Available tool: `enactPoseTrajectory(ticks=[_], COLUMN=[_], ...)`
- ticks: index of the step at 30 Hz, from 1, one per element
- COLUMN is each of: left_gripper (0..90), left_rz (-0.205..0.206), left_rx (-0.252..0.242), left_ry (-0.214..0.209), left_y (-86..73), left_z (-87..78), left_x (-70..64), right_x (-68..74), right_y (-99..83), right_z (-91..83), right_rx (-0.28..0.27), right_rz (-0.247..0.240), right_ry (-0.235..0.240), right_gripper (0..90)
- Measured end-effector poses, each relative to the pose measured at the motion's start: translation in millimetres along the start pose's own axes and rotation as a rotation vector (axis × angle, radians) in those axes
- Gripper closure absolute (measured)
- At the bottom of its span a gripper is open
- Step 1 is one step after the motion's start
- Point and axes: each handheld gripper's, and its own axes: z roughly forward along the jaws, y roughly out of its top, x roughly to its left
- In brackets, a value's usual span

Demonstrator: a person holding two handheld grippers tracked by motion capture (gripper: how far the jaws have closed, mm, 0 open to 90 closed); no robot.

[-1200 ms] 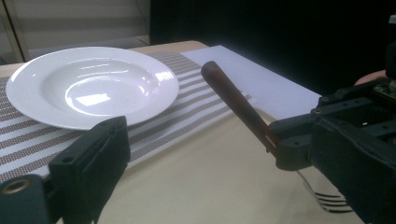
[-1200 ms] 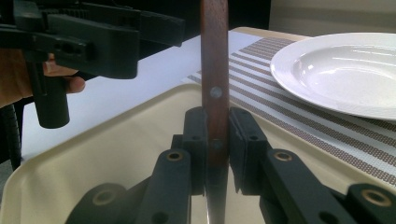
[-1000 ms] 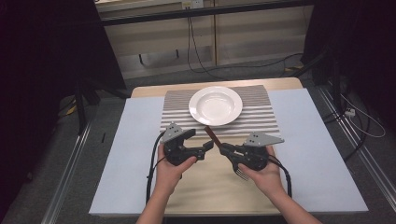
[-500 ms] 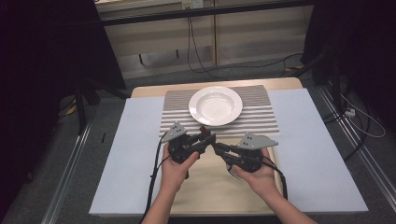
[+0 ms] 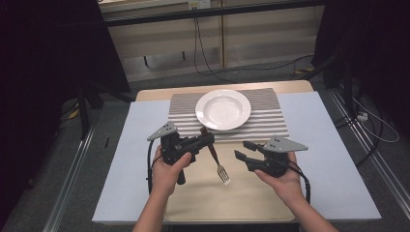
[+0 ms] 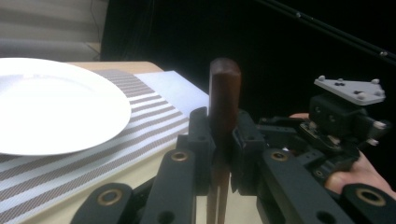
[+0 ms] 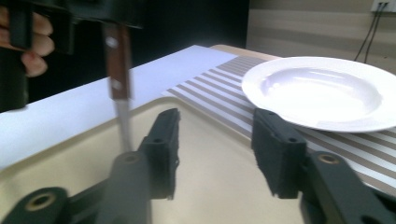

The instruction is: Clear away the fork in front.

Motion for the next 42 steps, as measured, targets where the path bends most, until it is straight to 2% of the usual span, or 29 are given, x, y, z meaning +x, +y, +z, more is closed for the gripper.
enactPoseTrajectory(ticks=[4,6,10,13,21,26,34,38,42], left_gripper=[80.7,80.7,80.7,80.7,80.7,80.8,80.8,80.7,80.5], left_rz=[0.018,0.010,0.007,0.008,0.005,-0.012,-0.030,-0.027,-0.044], left_rx=[0.027,0.028,0.045,0.073,0.109,0.122,0.202,0.250,0.210], left_ry=[0.013,0.014,0.016,0.020,0.047,0.058,0.059,0.076,0.086], left_y=[4.0,4.1,5.0,6.8,8.6,8.1,7.0,-0.9,-8.3], left_z=[-6.1,-7.8,-11.5,-16.7,-32.9,-42.5,-57.4,-58.8,-55.2], left_x=[1.5,3.3,4.5,4.8,9.5,13.8,22.1,28.6,36.9], right_x=[-7.3,-11.1,-17.8,-21.2,-31.6,-35.5,-38.8,-37.2,-37.6], right_y=[-8.2,-11.4,-15.7,-18.2,-23.9,-27.7,-27.3,-27.1,-27.4], right_z=[-9.8,-13.7,-20.1,-25.4,-39.1,-45.6,-50.9,-50.0,-49.6], right_rx=[0.006,0.007,0.004,-0.002,-0.010,-0.005,-0.012,-0.010,-0.005], right_rz=[-0.007,-0.004,0.014,0.009,0.038,0.033,0.026,0.015,0.015], right_ry=[-0.016,-0.027,-0.031,-0.037,-0.064,-0.076,-0.090,-0.089,-0.088], right_gripper=[34.1,29.9,24.9,21.5,19.7,19.2,19.2,19.2,19.4])
